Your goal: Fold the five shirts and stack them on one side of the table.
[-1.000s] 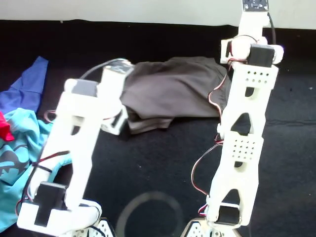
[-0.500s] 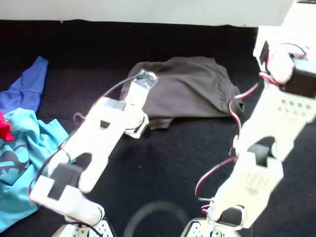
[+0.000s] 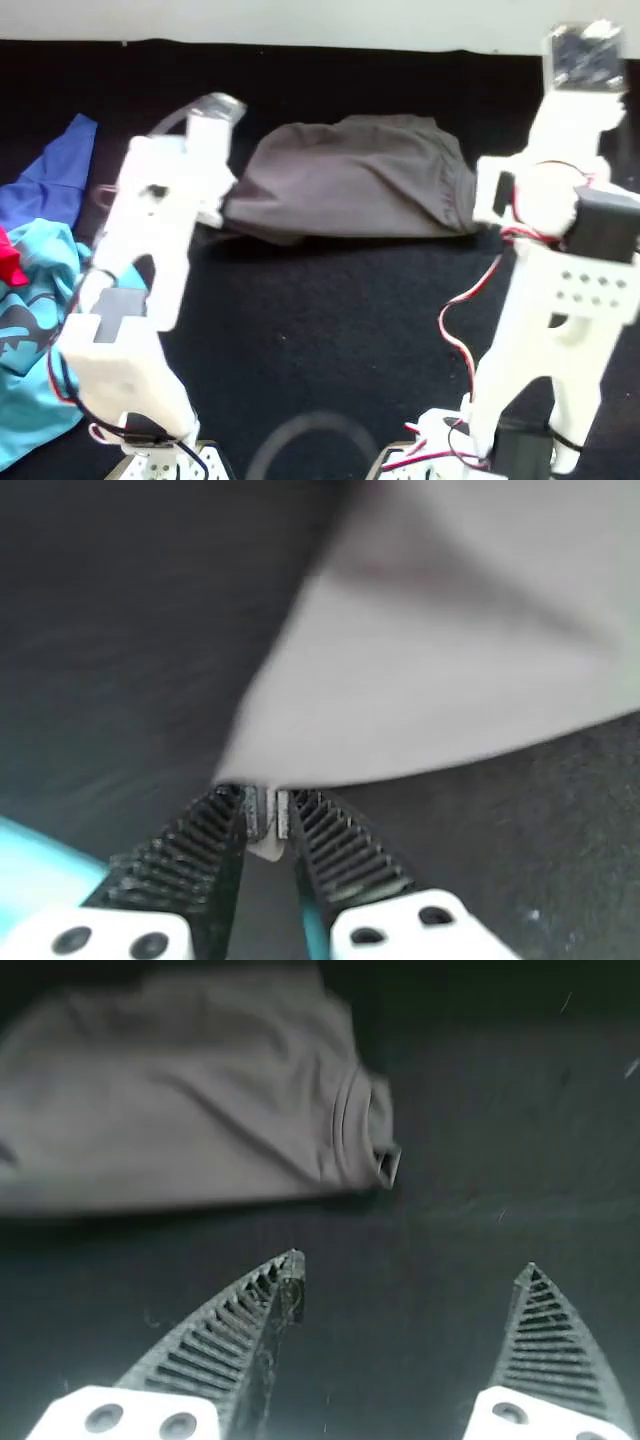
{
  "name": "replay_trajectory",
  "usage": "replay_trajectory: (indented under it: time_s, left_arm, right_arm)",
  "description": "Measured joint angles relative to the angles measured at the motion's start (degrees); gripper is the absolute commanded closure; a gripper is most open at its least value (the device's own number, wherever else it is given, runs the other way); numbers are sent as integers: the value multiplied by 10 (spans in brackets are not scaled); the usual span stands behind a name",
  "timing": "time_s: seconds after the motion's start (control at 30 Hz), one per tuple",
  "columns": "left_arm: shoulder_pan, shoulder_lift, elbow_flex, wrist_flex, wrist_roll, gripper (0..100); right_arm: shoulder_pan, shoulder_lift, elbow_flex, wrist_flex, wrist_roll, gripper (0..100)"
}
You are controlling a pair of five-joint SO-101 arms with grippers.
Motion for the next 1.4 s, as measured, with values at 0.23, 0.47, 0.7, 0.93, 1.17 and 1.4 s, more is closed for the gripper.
replay_trajectory:
  time_s: [0.23, 0.47, 0.7, 0.93, 1.17, 1.4]
  left_arm:
    - [-96, -78, -185, 186, 2, 991]
    - [-150, -193, -287, 291, 2, 991]
    - [-145, -275, -230, 295, 1, 991]
    - [-144, -275, -165, 287, 1, 991]
    - [-144, -275, -163, 285, 1, 991]
    - [-144, -275, -157, 285, 1, 991]
  right_arm:
    - [-37, -24, 238, -121, 0, 684]
    - [-155, -24, 351, -260, 0, 684]
    - [-265, 49, 427, -367, -1, 680]
    - [-324, 218, 370, -384, -1, 562]
    - [-324, 410, 248, -383, -11, 763]
    - [-249, 501, 77, -295, -10, 997]
